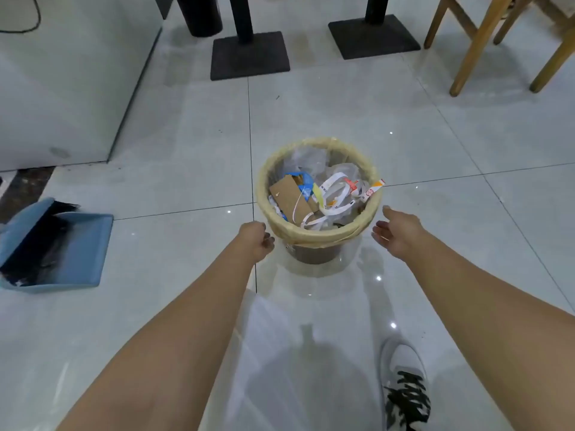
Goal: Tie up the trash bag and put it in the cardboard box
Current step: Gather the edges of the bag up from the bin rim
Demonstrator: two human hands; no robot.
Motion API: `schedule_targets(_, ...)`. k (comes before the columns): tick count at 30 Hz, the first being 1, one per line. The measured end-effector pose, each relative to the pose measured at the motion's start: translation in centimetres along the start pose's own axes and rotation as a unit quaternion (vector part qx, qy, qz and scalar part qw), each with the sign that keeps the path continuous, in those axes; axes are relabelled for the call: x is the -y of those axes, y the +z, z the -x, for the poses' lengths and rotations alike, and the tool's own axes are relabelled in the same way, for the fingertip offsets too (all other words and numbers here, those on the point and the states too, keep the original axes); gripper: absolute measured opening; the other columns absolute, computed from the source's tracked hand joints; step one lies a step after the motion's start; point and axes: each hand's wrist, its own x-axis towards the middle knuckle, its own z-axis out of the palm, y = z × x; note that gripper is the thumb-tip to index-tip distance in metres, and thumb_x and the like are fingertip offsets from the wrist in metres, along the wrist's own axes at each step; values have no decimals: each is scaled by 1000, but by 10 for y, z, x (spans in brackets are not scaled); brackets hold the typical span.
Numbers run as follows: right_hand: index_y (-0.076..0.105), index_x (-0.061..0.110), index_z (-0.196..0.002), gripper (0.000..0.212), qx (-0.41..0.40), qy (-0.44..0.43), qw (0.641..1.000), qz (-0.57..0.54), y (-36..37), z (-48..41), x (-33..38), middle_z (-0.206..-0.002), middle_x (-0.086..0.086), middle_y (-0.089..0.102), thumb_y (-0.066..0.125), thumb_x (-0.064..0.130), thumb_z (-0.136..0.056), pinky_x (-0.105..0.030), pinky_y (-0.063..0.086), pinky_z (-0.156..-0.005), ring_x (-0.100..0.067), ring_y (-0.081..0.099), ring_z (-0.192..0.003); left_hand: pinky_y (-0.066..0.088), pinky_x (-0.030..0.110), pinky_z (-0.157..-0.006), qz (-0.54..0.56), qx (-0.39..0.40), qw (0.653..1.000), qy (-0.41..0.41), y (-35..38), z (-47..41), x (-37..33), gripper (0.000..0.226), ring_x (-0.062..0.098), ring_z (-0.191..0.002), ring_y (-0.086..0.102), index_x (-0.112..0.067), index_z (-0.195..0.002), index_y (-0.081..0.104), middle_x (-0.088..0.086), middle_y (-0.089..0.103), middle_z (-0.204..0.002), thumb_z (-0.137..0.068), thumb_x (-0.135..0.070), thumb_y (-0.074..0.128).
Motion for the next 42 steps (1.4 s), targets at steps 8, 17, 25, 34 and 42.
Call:
schedule_targets(8, 62, 6, -115, 30, 78, 65, 986, -135, 3, -5, -6, -104, -12, 71, 59, 29, -96, -34, 58, -74, -21, 70, -89, 51, 29, -68, 87, 66, 991, -71, 7, -7, 13, 26, 16, -83, 65, -16, -102, 66, 3, 69, -95, -92, -40, 63)
schedule_targets(17, 63, 9, -85, 12, 2, 1, 996, -88, 6, -4, 6, -82, -4, 64, 61, 17, -94, -25, 45, -60, -13, 55, -66, 42, 20, -58, 138, 45, 989, -23, 1, 0, 3, 18, 8, -67, 54, -16, -92, 64, -3, 63, -79, -94, -34, 61)
schedule_targets(25, 57, 9, -73, 19, -57, -165, 980, 99, 17, 19, 22, -70, -8, 52, 53, 15, -91, -27, 36, -54, -18, 41, -56, 38, 29, -60, -42, -68, 970, 230, 10, 16, -8, 21, 22, -72, 51, -17, -74, 51, 3, 56, -75, -93, -24, 57)
schedule_targets(34, 56, 7, -73, 27, -39, -199, 961, 186, -6, 49, -13, -69, -16, 50, 61, 31, -84, -35, 36, -57, -25, 44, -60, 51, 25, -64, -99, 32, 988, 114, -8, 45, 10, 9, 15, -72, 64, -12, -95, 57, 4, 66, -86, -97, -20, 56)
schedule_targets(42, 50, 8, -62, 20, -33, -117, 958, 259, -10, 85, -26, -78, -20, 62, 60, -9, -67, -34, 46, -57, -35, 60, -67, 57, 23, -66, -59, 41, 990, 124, -9, 60, 38, 7, 14, -64, 59, -7, -90, 57, 6, 62, -76, -96, -6, 57)
